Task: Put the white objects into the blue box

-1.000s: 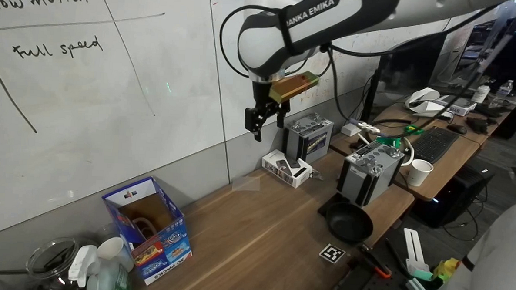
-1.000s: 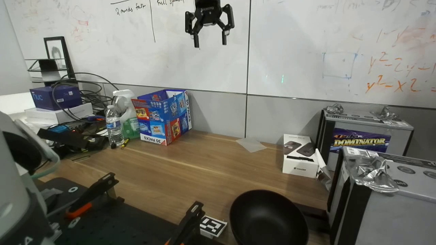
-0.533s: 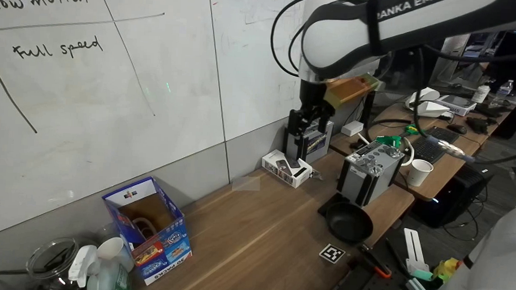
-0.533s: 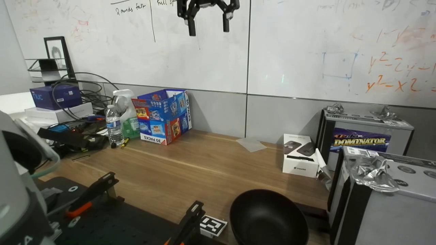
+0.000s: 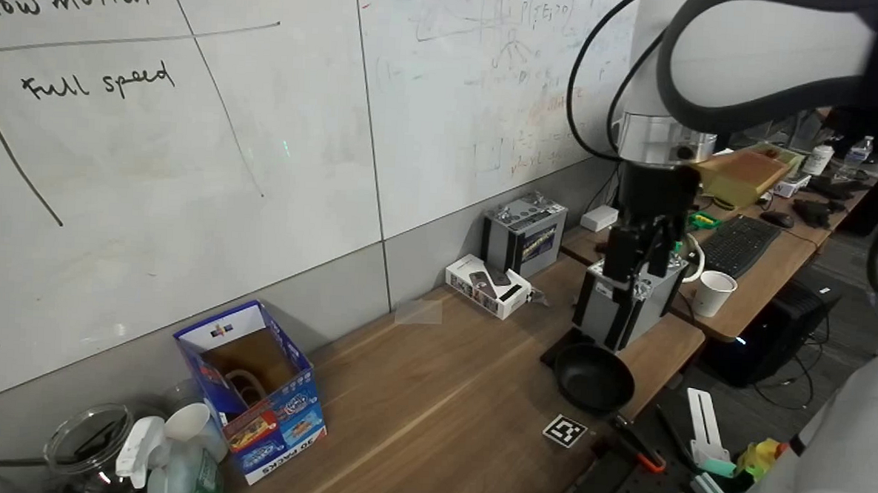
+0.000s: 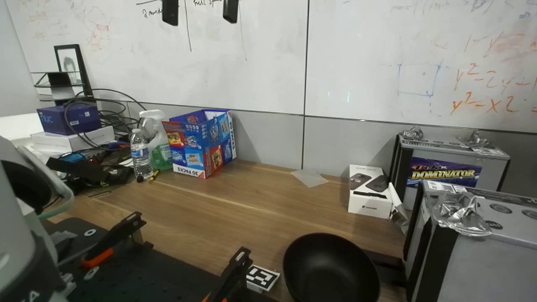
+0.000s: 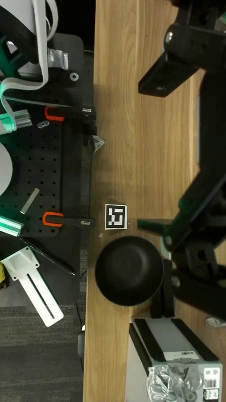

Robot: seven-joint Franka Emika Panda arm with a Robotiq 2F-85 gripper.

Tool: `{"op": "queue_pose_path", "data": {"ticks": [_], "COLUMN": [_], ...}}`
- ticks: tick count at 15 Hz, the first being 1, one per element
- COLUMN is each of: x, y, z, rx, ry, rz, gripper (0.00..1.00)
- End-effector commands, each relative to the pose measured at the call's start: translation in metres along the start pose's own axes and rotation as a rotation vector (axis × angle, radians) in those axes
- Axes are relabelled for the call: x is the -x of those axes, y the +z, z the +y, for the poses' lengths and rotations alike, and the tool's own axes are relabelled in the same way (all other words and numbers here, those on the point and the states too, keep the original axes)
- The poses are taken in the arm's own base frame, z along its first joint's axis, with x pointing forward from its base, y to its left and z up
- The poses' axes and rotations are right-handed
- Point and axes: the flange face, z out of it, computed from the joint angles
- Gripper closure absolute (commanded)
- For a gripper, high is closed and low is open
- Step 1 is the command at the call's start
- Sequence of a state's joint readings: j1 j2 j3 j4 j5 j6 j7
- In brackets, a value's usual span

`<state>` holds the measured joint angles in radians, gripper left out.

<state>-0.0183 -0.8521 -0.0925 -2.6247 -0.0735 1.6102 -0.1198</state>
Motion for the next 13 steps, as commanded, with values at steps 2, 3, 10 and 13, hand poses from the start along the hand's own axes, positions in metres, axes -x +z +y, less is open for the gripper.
{"op": "queue_pose_path", "data": {"ticks": [2, 3, 10, 13], "x": [0.049, 0.055, 0.063, 0.065], "y": [0.001, 0.001, 0.000, 0.002], "z": [0.001, 0.001, -0.003, -0.003], "rx": [-0.017, -0.019, -0.018, -0.018], "ry": [-0.014, -0.016, -0.002, -0.002], "rz": [0.045, 0.050, 0.055, 0.059], "gripper": [0.00, 0.00, 0.00, 0.00]}}
